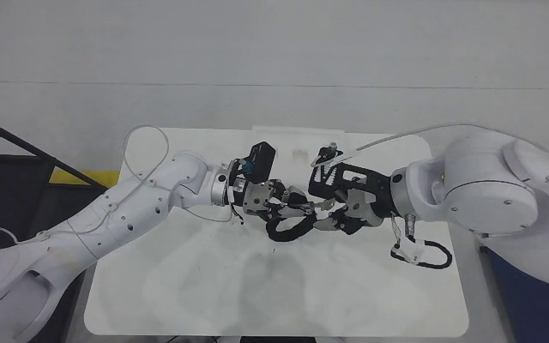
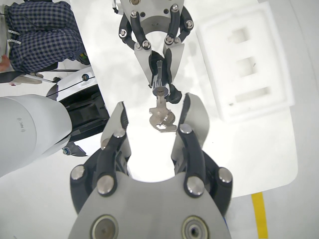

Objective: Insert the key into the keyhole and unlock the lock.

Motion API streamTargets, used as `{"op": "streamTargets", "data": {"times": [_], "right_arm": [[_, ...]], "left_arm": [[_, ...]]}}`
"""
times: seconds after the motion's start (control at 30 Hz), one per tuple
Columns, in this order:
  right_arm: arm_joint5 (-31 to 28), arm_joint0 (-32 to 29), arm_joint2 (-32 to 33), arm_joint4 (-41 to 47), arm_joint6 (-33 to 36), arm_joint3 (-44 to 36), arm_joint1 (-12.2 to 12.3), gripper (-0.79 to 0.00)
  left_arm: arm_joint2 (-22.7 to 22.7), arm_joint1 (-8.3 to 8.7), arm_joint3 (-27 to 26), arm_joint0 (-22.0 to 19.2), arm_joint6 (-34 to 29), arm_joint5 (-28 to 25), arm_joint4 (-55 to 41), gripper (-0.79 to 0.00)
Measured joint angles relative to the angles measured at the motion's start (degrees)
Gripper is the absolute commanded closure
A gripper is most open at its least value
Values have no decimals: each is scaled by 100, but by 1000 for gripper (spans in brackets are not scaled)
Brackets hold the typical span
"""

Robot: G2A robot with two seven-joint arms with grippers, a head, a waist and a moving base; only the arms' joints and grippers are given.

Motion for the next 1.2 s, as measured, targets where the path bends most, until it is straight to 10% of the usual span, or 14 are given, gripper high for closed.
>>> {"op": "streamTargets", "data": {"times": [0.43,0.53,1.2], "right_arm": [[-1511,-495,564,-1636,-951,-469,195,-785],[-1657,-624,626,-1924,-1020,-586,226,-376],[-2071,-827,758,-2679,-895,-866,204,-256]], "left_arm": [[0,38,-12,-20,-6,-1,-30,0],[0,45,-17,-21,-20,-1,-51,0],[0,82,-45,-47,-193,-1,-212,0]]}}
